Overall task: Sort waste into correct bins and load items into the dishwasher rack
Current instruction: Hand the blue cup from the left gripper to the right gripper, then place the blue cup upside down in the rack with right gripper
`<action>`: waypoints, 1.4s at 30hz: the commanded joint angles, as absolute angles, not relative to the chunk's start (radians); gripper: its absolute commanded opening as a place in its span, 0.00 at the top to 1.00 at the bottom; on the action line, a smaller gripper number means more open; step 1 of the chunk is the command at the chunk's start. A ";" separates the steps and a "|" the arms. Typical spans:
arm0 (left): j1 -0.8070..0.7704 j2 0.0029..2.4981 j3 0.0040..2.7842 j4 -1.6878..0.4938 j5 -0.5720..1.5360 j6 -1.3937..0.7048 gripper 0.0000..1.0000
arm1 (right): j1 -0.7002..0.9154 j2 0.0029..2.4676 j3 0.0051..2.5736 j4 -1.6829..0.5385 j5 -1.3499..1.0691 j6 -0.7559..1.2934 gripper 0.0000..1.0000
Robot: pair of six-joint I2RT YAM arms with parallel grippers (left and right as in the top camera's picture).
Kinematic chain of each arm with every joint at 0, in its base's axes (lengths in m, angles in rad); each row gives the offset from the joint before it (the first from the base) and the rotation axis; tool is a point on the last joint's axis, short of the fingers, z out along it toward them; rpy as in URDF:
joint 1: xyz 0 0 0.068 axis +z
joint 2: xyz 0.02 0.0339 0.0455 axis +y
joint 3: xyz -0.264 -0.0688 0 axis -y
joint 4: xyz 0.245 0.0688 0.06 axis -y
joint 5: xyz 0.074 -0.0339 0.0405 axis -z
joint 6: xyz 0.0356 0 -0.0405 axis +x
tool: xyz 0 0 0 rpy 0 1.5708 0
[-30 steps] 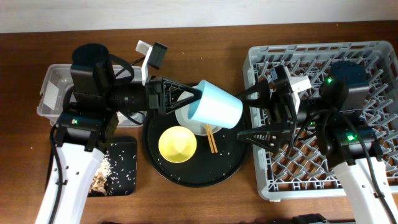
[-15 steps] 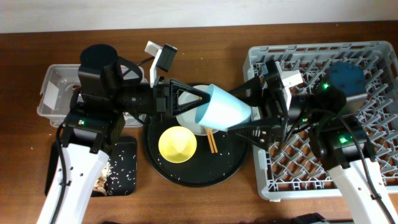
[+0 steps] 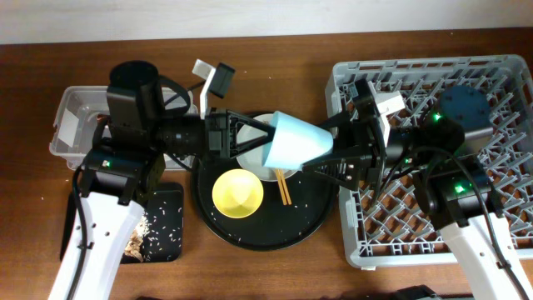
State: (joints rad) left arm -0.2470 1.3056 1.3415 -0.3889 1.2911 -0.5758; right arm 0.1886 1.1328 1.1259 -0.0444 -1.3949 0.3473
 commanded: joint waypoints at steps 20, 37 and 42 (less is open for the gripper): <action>-0.141 1.310 1.340 -0.559 0.920 -0.426 0.66 | -0.065 1.204 1.137 -0.576 -0.675 0.141 0.52; -0.142 1.310 1.340 -0.777 0.600 -0.342 0.67 | -0.061 1.409 1.137 -0.820 -0.146 0.073 0.58; -0.142 1.310 1.340 -0.780 0.594 -0.342 0.67 | 0.023 1.465 1.137 -0.815 -0.102 0.059 0.58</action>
